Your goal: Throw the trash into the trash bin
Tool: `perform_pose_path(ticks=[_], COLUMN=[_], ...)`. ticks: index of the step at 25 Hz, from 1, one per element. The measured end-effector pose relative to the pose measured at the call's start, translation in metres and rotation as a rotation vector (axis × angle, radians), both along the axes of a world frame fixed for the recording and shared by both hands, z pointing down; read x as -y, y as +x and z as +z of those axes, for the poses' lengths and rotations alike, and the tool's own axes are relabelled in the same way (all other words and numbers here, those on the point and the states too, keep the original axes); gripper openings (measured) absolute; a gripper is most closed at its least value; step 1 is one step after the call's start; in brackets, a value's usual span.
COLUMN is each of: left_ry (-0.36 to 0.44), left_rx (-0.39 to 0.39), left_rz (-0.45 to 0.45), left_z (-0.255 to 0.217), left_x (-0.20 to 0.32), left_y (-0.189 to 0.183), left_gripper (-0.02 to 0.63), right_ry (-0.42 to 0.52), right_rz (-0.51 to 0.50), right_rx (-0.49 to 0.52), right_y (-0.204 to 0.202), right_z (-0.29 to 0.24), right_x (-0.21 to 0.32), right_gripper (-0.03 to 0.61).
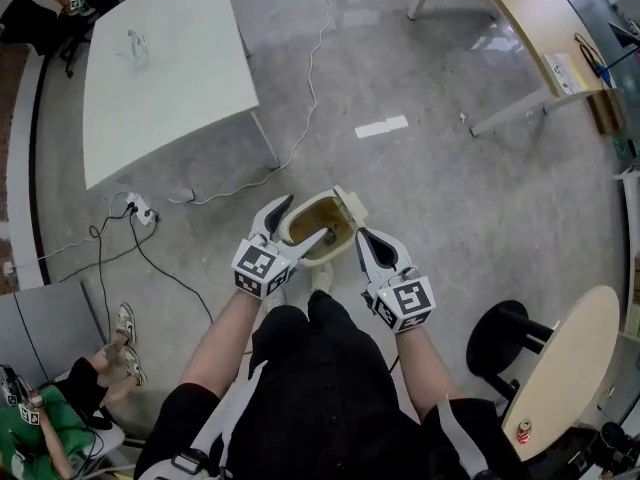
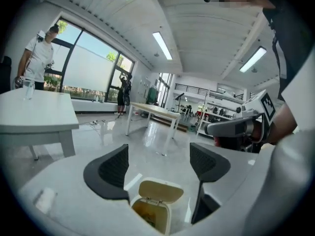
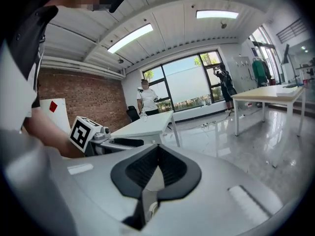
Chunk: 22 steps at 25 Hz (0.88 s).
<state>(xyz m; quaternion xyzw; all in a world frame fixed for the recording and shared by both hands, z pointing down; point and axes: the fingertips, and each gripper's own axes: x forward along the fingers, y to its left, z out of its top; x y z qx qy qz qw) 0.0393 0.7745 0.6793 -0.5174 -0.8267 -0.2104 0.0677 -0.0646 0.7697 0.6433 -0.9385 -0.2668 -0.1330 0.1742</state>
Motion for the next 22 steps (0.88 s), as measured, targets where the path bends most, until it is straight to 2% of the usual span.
perform_pose_path(ticks=[5, 7, 8, 9, 10, 15, 22], left_ry=[-0.153, -0.206, -0.233, -0.256, -0.274, -0.312, -0.396], left_rx=[0.026, 0.020, 0.011, 0.003, -0.001, -0.015, -0.028], left_rz=[-0.046, -0.070, -0.085, -0.095, -0.101, -0.121, -0.139], left_z=[-0.084, -0.114, -0.126, -0.137, -0.145, -0.170, -0.207], left_x=[0.018, 0.041, 0.053, 0.066, 0.079, 0.138, 0.201], left_y=[0.028, 0.041, 0.049, 0.057, 0.064, 0.096, 0.120], left_gripper=[0.350, 0.213, 0.086, 0.020, 0.003, 0.002, 0.003], right_ry=[-0.030, -0.036, -0.042, -0.051, -0.062, -0.106, -0.171], right_rz=[0.002, 0.019, 0.029, 0.037, 0.045, 0.068, 0.094], right_rx=[-0.040, -0.055, -0.064, -0.075, -0.086, -0.128, -0.170], right_y=[0.008, 0.010, 0.012, 0.015, 0.019, 0.043, 0.067], right_z=[-0.034, -0.044, -0.050, -0.057, -0.063, -0.092, -0.124], right_x=[0.018, 0.030, 0.036, 0.042, 0.048, 0.085, 0.142], right_gripper=[0.005, 0.005, 0.005, 0.005, 0.005, 0.005, 0.005])
